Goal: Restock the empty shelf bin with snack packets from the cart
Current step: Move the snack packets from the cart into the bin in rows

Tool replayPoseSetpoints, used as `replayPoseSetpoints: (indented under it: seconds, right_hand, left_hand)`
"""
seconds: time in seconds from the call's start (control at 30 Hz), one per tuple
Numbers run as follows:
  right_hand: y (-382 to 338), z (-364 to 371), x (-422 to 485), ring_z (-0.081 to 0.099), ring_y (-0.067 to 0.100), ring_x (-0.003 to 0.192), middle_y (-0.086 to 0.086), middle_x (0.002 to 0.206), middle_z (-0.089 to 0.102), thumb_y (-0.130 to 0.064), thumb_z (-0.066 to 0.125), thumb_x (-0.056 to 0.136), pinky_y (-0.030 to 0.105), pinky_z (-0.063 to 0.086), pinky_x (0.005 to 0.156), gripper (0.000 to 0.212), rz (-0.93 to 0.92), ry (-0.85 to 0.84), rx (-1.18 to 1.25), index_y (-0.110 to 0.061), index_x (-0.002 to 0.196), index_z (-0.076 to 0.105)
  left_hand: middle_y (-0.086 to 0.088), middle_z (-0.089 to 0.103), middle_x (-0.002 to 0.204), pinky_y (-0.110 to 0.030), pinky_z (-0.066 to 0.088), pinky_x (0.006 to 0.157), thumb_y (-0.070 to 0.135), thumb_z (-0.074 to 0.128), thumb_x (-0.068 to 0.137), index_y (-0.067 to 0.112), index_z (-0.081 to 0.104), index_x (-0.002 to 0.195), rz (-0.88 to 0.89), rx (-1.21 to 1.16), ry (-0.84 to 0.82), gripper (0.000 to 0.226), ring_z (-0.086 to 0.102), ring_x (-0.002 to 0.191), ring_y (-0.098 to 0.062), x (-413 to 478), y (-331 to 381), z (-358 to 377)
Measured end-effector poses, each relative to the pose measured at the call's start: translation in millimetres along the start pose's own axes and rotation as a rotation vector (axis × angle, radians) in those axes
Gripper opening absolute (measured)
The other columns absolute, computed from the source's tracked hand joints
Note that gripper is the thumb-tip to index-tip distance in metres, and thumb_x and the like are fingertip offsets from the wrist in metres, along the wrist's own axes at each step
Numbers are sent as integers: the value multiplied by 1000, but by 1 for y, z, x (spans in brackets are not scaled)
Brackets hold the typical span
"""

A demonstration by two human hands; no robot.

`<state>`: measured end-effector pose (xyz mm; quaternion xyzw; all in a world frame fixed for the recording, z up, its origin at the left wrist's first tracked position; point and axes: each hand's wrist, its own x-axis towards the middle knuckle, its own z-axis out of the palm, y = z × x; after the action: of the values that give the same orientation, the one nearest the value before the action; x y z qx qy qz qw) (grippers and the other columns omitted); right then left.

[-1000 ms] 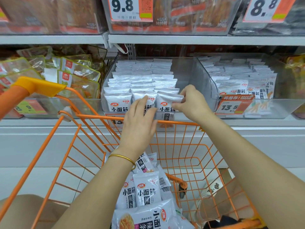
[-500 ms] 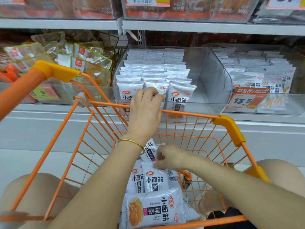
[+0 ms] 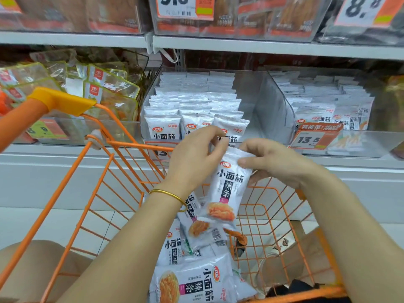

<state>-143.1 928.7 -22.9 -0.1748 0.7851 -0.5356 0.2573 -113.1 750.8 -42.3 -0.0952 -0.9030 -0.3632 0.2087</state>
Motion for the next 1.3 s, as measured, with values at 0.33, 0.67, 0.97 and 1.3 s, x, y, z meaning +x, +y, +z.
replayPoseSetpoints:
  seconds: [0.33, 0.67, 0.97, 1.3]
  right_hand:
    - [2, -10, 1, 72, 22, 88, 9, 104, 71, -12, 64, 86, 37, 59, 75, 26, -3, 99, 229, -13, 111, 59]
    - [-4, -43, 16, 67, 12, 84, 1, 97, 69, -6, 59, 90, 30, 59, 70, 18, -104, 674, 235, -13, 106, 58]
    - [-10, -48, 38, 60, 18, 96, 1, 106, 62, -14, 58, 92, 40, 51, 86, 16, -86, 871, -10, -17, 105, 50]
    - [-8, -70, 137, 55, 30, 112, 15, 124, 57, -3, 50, 93, 33, 41, 77, 30, 193, 847, -236, -1, 122, 41]
  left_hand:
    - [-11, 67, 92, -45, 52, 78, 25, 64, 87, 5, 60, 93, -259, -376, -9, 21, 63, 85, -24, 27, 18, 7]
    - [-6, 61, 103, -43, 36, 92, 22, 77, 69, 13, 63, 107, 256, 711, -28, 41, 54, 102, -29, 66, 2, 33]
    - [-2, 61, 101, -36, 26, 90, 14, 61, 82, 16, 48, 100, 129, 870, -259, 21, 47, 103, -24, 83, 10, 33]
    - [-5, 55, 126, -41, 25, 98, 58, 11, 85, 16, 58, 118, 104, 662, -111, 71, 41, 122, -26, 107, 10, 15]
